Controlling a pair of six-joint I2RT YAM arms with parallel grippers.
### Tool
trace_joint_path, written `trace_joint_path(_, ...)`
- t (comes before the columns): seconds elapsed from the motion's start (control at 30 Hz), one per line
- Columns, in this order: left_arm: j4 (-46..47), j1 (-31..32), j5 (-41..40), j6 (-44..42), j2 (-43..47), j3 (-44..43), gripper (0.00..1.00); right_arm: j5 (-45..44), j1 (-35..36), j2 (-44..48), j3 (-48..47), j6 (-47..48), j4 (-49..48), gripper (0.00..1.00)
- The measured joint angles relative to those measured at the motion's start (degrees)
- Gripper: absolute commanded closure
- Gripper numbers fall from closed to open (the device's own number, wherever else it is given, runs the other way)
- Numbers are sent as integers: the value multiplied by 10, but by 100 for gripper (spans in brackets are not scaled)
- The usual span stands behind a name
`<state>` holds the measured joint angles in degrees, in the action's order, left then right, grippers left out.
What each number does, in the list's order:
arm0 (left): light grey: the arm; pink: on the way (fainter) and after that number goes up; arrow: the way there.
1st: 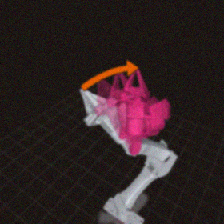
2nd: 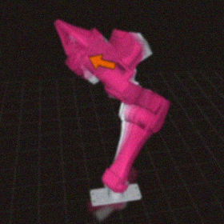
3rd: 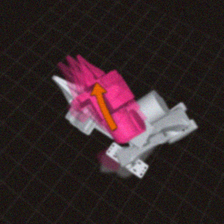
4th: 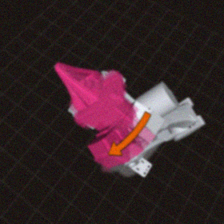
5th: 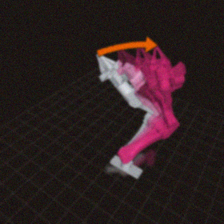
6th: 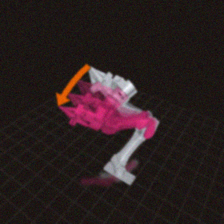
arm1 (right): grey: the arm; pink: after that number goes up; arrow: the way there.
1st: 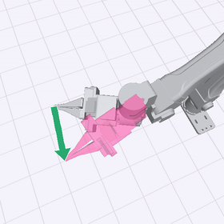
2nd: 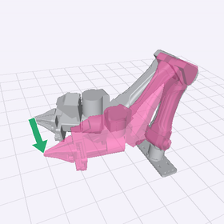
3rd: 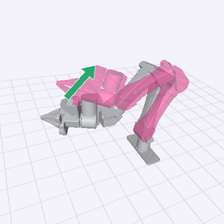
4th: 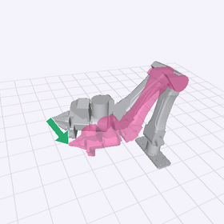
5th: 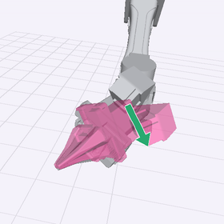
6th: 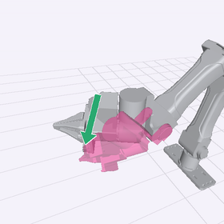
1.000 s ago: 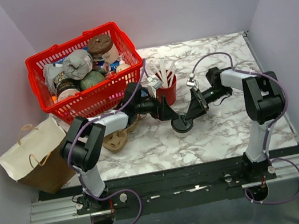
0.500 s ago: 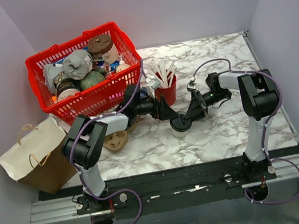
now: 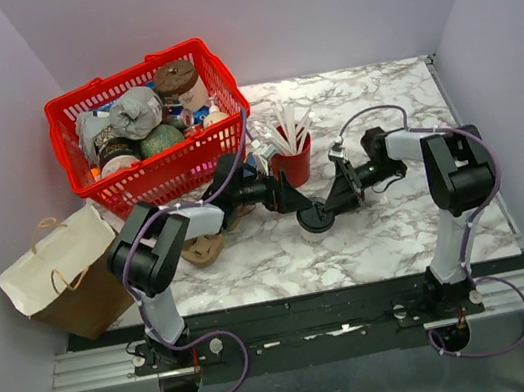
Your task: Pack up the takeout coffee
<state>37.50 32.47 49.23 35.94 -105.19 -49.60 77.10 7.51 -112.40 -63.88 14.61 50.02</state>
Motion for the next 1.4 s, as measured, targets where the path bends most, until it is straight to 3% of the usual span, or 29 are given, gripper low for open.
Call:
trace_joint_path(0.53, -51, 0, 0, -27, 14, -49, 2, -59, 20, 47, -1, -11, -35, 17)
trace_joint_path(0.57, -56, 0, 0, -29, 16, -50, 2, -61, 20, 49, -1, -11, -35, 0)
trace_joint_path(1.07, -200, -6, -9, -121, 114, -44, 2, -87, 20, 86, -24, -7, -38, 0)
trace_joint_path(1.4, -212, -9, -12, -132, 140, 21, 2, -102, 22, 79, -55, 7, -47, 0)
